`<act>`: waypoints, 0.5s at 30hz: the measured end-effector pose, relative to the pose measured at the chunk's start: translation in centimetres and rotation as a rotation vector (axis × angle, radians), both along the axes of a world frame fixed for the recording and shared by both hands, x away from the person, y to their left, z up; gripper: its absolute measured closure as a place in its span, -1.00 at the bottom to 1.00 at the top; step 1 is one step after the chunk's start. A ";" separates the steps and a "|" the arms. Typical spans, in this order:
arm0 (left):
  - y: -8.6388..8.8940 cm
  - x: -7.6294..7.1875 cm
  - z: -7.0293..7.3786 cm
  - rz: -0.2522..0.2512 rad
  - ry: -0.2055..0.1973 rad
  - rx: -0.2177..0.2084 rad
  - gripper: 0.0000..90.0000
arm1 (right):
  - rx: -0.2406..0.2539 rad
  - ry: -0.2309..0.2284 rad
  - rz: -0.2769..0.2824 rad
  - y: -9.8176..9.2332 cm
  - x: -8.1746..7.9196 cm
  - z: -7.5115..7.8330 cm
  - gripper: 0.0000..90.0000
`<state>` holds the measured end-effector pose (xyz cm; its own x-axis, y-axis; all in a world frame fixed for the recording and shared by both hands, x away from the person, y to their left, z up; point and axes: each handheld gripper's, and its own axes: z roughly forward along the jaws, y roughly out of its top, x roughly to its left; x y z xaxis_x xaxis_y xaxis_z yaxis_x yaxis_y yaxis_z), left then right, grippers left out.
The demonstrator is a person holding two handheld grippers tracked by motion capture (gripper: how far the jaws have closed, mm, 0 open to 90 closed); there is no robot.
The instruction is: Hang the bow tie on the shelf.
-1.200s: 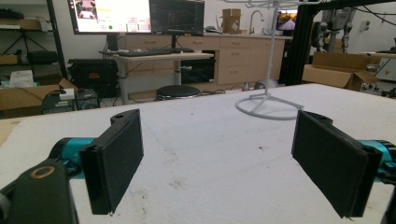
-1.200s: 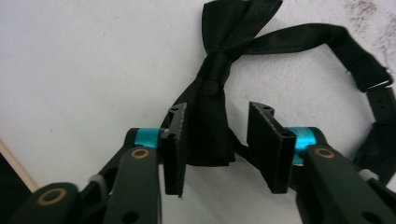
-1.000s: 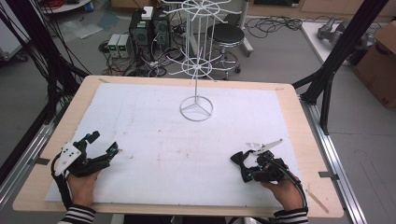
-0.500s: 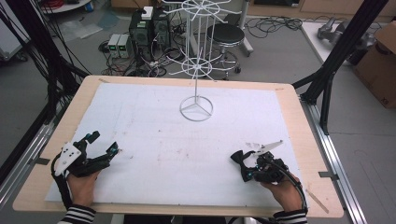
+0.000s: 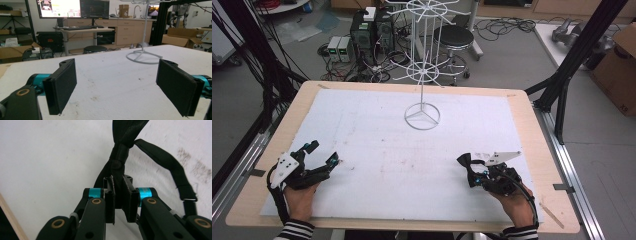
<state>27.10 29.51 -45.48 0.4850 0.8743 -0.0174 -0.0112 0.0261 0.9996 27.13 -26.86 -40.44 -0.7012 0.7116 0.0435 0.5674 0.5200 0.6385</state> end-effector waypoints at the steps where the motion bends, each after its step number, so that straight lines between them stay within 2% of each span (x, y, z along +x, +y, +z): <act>1: 0.0 0.0 0.0 0.000 0.000 0.000 -0.62 | 0.000 0.000 0.000 0.0 0.0 0.0 0.82; 5: 0.0 0.0 0.0 -0.001 0.000 -0.001 -0.62 | 0.055 -0.050 -0.030 -0.1 0.0 0.6 0.82; 6: 0.0 0.0 0.0 0.000 0.000 -0.001 -0.62 | 0.055 -0.050 -0.030 -0.1 0.0 0.6 0.82; 8: 0.0 0.0 0.0 0.000 0.000 -0.001 -0.62 | 0.078 -0.091 -0.055 -0.1 0.1 0.9 0.82; 11: 0.0 0.0 0.0 0.000 0.000 0.000 -0.62 | 0.085 -0.113 -0.070 -0.1 0.2 1.1 0.83; 15: 0.0 0.0 0.0 0.000 0.001 0.000 -0.62 | 0.132 -0.163 -0.100 0.2 0.3 1.6 0.83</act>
